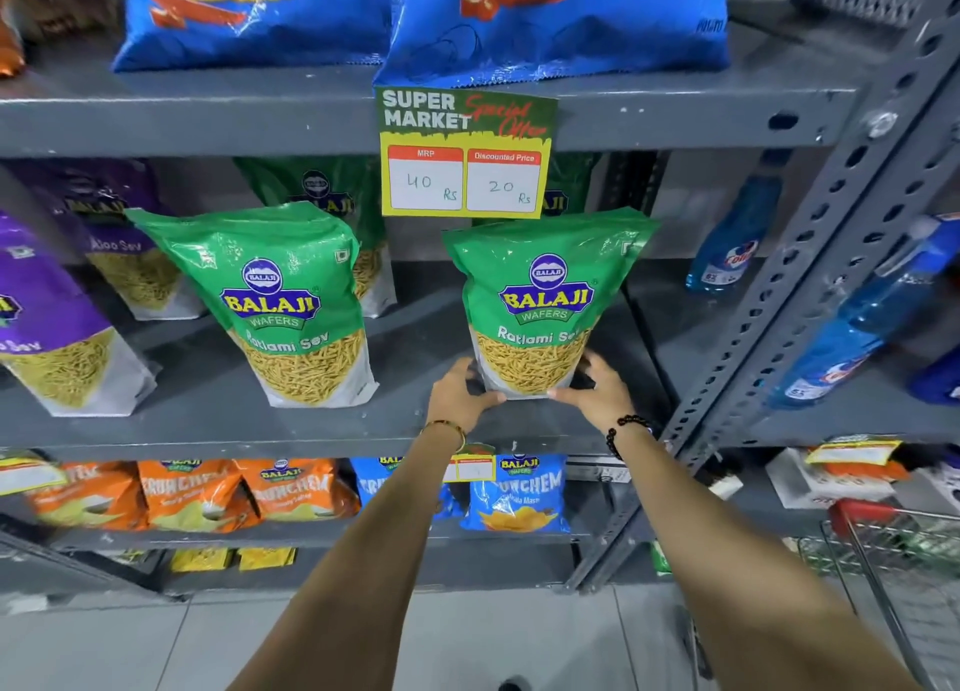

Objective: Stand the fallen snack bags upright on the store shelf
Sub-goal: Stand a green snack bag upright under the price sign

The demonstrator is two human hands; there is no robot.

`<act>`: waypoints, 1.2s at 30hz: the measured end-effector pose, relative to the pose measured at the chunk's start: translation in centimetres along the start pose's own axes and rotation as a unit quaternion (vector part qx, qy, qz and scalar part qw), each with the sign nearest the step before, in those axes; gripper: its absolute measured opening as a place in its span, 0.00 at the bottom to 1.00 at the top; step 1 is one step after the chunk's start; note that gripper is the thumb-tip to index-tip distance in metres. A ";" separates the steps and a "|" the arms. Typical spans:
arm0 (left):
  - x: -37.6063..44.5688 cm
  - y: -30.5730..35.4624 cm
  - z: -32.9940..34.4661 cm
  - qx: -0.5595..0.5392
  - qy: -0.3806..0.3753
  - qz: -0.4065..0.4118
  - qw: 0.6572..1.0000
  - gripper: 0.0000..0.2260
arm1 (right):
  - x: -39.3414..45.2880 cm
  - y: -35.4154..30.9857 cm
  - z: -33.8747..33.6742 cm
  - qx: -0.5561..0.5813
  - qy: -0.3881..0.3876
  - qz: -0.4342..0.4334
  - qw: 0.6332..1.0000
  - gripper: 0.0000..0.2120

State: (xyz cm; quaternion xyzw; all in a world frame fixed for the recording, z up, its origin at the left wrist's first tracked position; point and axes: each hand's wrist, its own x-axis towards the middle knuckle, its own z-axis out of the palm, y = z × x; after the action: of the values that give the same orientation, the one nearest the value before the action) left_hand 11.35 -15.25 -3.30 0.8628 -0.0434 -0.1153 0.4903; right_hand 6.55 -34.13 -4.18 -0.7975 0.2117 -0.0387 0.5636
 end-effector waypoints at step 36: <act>-0.8 1.1 -0.1 0.015 0.001 -0.007 1.000 0.23 | -0.8 -0.7 -0.2 -0.015 -0.006 0.009 1.000 0.38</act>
State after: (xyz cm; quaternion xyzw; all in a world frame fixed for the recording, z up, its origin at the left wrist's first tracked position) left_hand 10.61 -15.53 -2.20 0.8703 -0.0385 -0.1174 0.4767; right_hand 5.96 -33.83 -3.29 -0.8041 0.2159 -0.0260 0.5533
